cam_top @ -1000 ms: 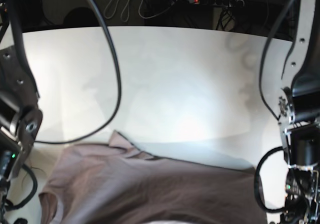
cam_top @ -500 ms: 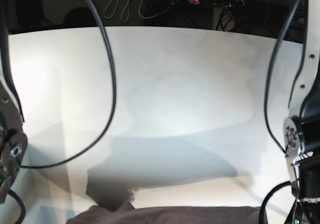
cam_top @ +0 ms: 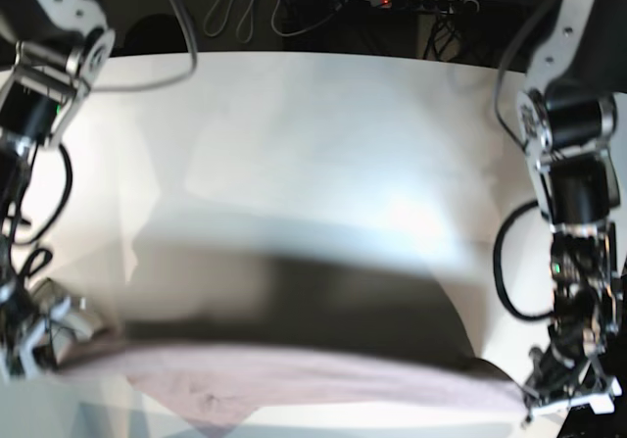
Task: Layout the t-shirt on the table in an organized manner, then fold the t-shirt properly
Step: 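Lay the shirt flat by drawing both grippers back across the table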
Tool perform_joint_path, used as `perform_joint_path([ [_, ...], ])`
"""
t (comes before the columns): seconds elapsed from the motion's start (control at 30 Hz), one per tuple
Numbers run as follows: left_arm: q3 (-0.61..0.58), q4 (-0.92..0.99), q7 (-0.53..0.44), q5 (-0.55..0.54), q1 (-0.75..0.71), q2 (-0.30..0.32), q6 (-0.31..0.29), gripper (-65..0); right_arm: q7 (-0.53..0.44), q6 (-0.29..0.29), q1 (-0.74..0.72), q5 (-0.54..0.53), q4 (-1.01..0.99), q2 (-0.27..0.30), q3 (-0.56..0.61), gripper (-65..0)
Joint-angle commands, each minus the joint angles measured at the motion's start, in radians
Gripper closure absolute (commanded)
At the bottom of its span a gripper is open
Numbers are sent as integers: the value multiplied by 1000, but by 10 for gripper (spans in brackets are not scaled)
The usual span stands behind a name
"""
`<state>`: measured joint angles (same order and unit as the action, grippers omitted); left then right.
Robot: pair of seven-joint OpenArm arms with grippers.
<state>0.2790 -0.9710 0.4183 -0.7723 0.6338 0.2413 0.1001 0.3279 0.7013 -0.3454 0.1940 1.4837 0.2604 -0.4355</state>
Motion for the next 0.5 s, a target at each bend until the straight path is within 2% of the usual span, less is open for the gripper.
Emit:
perform_joint_path([
  [0.0, 7, -47, -16, -9, -16, 8, -20, 0, -29, -3, 35, -38, 47, 9, -24, 0],
  [0.2, 72, -214, -17, -11, -309, 2, -20, 0, -37, -3, 358, -175, 120, -37, -108, 0],
  [0.3, 93, -242, -23, -11, -429, -13, -20, 0, -102, -3, 483, -225, 114, -69, -127, 0],
  [0.47, 177, -240, -23, -11, -573, -33, -20, 0, -237, -3, 644, -230, 111, -137, -131, 0],
])
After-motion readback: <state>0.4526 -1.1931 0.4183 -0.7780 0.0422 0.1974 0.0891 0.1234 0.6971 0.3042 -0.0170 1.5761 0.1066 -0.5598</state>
